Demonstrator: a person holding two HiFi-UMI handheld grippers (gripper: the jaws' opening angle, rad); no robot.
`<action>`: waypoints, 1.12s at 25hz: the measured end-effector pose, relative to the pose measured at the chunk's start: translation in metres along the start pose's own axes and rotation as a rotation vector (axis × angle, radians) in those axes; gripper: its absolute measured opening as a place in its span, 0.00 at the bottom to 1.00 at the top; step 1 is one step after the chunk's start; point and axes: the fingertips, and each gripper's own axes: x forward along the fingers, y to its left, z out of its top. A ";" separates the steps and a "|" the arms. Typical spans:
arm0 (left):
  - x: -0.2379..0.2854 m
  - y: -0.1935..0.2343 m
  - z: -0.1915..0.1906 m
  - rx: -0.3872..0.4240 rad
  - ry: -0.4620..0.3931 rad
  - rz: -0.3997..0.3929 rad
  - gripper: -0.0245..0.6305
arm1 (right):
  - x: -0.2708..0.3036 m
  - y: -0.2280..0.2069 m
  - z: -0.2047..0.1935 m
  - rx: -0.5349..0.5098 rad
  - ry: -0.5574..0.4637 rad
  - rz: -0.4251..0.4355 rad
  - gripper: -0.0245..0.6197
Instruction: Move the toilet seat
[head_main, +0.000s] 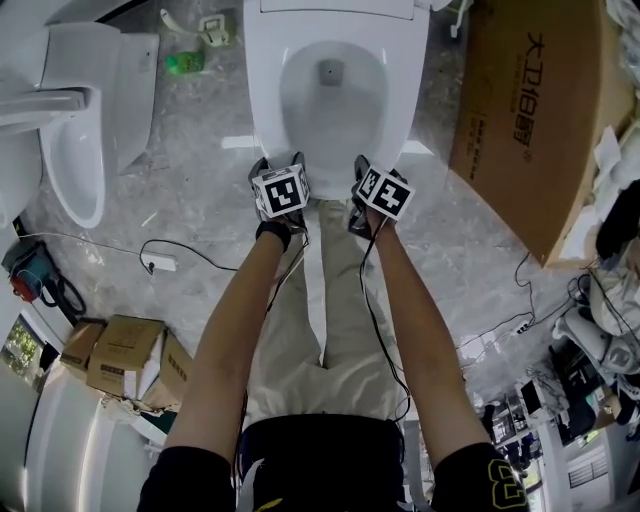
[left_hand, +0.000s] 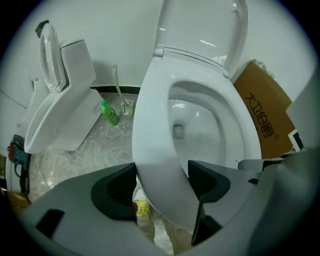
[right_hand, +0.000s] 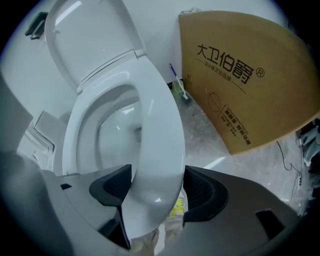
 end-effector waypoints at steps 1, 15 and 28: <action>-0.002 0.000 0.002 0.003 -0.007 -0.003 0.55 | 0.000 0.000 0.000 -0.002 -0.004 0.004 0.57; -0.010 -0.003 0.008 -0.008 0.004 -0.023 0.54 | -0.004 -0.001 0.002 0.041 -0.010 0.019 0.55; -0.044 -0.002 0.017 -0.042 0.025 -0.017 0.52 | -0.034 0.003 0.005 0.083 0.002 0.037 0.53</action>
